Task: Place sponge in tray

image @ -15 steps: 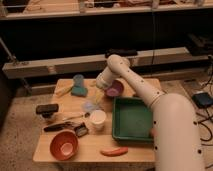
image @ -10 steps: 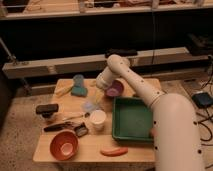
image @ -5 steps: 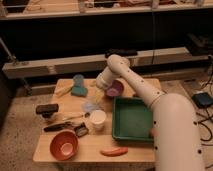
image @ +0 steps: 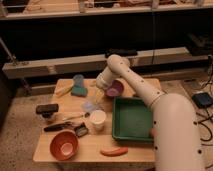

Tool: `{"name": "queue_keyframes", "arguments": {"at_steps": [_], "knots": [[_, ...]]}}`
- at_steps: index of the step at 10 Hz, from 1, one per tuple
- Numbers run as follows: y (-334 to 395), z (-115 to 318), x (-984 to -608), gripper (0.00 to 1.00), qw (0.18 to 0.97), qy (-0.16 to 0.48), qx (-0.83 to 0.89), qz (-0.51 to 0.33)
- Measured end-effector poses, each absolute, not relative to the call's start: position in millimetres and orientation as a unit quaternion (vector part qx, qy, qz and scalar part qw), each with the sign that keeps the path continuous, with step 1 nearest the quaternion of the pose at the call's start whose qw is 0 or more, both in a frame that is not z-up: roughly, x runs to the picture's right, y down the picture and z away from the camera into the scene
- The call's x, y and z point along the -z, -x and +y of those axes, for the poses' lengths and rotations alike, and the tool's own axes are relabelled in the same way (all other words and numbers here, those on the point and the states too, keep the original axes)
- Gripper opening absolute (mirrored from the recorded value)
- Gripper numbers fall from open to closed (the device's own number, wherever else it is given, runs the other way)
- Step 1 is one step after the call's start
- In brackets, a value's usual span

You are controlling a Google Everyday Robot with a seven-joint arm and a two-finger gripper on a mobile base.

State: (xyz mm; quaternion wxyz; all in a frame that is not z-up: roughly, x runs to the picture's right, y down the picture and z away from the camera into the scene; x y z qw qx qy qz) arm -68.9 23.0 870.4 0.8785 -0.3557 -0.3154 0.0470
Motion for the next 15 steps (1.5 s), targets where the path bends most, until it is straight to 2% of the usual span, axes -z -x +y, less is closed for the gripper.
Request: {"name": "queue_keyframes", "arguments": {"at_steps": [12,15], "knots": [[69,23,-870,0.80,0.878,0.356,-0.047,-0.315],[71,11,-872,0.80,0.889,0.345,-0.063,-0.294]]}}
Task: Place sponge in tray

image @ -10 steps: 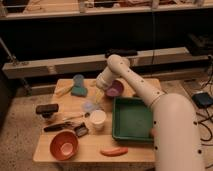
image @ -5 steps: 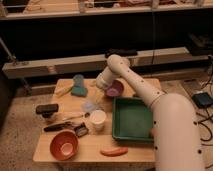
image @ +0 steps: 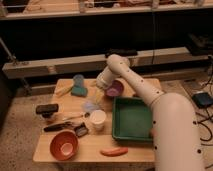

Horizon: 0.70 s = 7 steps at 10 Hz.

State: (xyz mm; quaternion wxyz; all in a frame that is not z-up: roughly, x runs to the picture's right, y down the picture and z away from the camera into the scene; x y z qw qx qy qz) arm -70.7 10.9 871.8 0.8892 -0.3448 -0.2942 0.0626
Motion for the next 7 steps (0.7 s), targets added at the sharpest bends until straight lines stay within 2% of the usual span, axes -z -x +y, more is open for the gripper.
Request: {"name": "queue_keyframes", "arguments": {"at_steps": [3,4,7], "knots": [[89,-31,-891,0.80,0.912,0.296,-0.102,-0.264],[90,-51,-901,0.80,0.922,0.257,-0.135,-0.256],[93,-74,-909,0.80,0.928,0.214,-0.170,-0.253]]}}
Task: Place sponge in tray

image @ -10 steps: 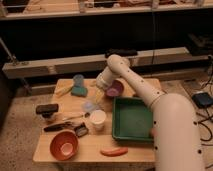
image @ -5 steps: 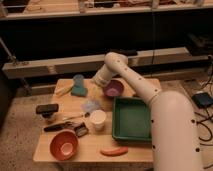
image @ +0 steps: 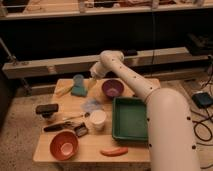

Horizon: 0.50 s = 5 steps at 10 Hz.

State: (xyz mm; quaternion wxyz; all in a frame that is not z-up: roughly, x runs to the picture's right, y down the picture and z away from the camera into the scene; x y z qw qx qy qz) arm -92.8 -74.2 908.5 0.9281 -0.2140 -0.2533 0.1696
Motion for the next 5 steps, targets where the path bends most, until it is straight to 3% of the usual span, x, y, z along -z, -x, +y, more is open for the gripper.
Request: {"name": "queue_keyframes", "arguments": {"at_steps": [5], "knots": [[115,-43,-927,0.80,0.921,0.259,-0.137,-0.257]]}}
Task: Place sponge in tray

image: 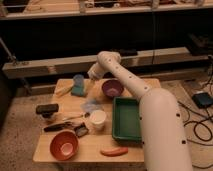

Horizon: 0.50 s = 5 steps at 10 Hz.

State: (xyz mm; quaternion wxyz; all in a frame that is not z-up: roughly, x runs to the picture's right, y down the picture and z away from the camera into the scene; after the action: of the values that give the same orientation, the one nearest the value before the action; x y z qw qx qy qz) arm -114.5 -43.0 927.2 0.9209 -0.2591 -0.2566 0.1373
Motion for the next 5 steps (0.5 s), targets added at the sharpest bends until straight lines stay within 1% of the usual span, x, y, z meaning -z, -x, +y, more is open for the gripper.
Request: {"name": "queue_keyframes", "arguments": {"at_steps": [2,5], "knots": [[115,-22,-930,0.80,0.924,0.252,-0.137,-0.251],[105,-12,-928,0.80,0.927,0.229,-0.157,-0.251]]}}
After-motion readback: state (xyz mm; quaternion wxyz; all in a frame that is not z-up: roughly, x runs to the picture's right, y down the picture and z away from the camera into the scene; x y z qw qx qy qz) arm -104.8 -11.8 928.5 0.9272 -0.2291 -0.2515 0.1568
